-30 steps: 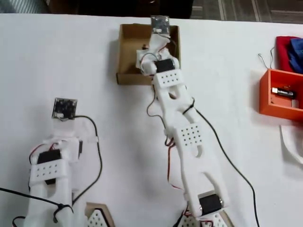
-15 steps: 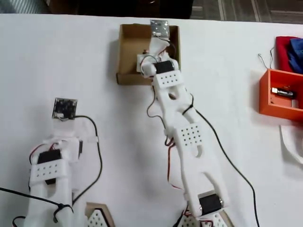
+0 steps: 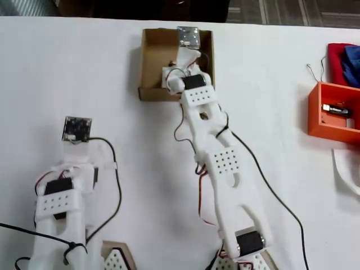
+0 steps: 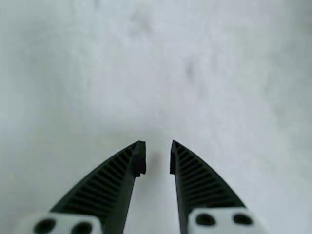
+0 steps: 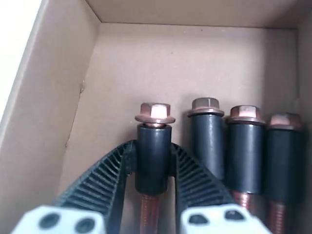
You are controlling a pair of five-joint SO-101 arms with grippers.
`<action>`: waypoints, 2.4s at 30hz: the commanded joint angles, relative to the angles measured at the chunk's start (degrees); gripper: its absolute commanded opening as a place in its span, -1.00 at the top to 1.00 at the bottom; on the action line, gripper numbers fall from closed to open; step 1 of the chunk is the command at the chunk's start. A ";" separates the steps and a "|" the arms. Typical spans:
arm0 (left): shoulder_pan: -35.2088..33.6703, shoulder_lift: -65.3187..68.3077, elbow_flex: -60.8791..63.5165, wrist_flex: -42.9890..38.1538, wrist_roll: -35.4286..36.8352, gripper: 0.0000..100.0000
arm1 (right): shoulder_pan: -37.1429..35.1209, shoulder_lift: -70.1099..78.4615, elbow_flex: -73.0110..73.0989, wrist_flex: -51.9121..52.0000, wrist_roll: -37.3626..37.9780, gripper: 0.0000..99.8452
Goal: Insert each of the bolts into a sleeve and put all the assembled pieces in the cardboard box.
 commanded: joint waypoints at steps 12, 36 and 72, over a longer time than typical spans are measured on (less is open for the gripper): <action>-0.35 -0.44 -0.13 -0.70 -0.53 0.78 | -0.13 -1.45 -4.92 -0.57 0.44 0.62; -0.35 -0.44 -0.13 -0.70 -0.53 0.78 | 6.37 -27.82 -19.87 45.76 0.26 0.66; -0.35 -0.44 -0.13 -0.70 -0.53 0.78 | 3.38 -57.71 64.70 28.97 44.92 0.57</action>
